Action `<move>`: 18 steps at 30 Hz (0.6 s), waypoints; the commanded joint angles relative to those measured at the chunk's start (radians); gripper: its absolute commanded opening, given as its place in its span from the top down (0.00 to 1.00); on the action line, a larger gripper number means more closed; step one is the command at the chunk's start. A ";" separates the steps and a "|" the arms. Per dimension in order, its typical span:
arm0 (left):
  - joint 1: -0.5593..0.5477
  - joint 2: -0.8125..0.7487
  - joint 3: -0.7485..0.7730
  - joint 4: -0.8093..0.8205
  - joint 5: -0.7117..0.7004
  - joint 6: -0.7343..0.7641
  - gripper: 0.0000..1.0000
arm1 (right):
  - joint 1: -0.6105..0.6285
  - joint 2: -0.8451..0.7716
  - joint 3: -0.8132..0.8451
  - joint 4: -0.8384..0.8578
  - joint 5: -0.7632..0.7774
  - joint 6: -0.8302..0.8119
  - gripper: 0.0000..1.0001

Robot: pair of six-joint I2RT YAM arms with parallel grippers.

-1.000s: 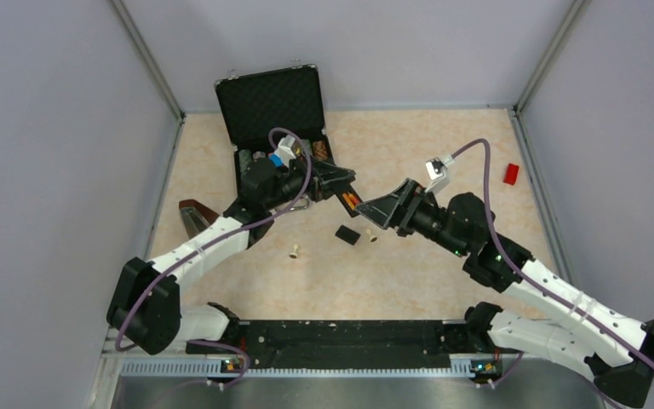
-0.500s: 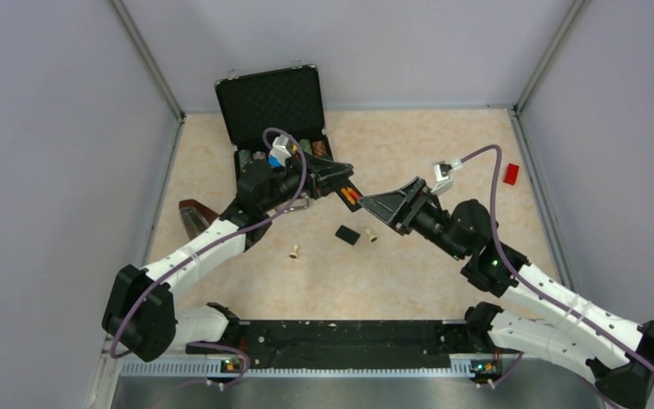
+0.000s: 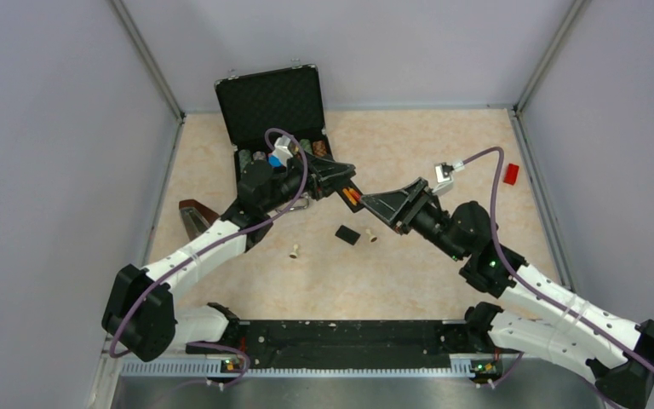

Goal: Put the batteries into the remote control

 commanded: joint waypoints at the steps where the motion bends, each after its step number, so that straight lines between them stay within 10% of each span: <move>1: -0.006 -0.036 0.014 0.078 -0.003 -0.014 1.00 | -0.010 -0.015 -0.010 0.055 0.016 0.011 0.45; 18: -0.019 -0.047 0.020 0.085 -0.006 -0.031 1.00 | -0.009 0.030 -0.001 0.036 0.006 0.007 0.55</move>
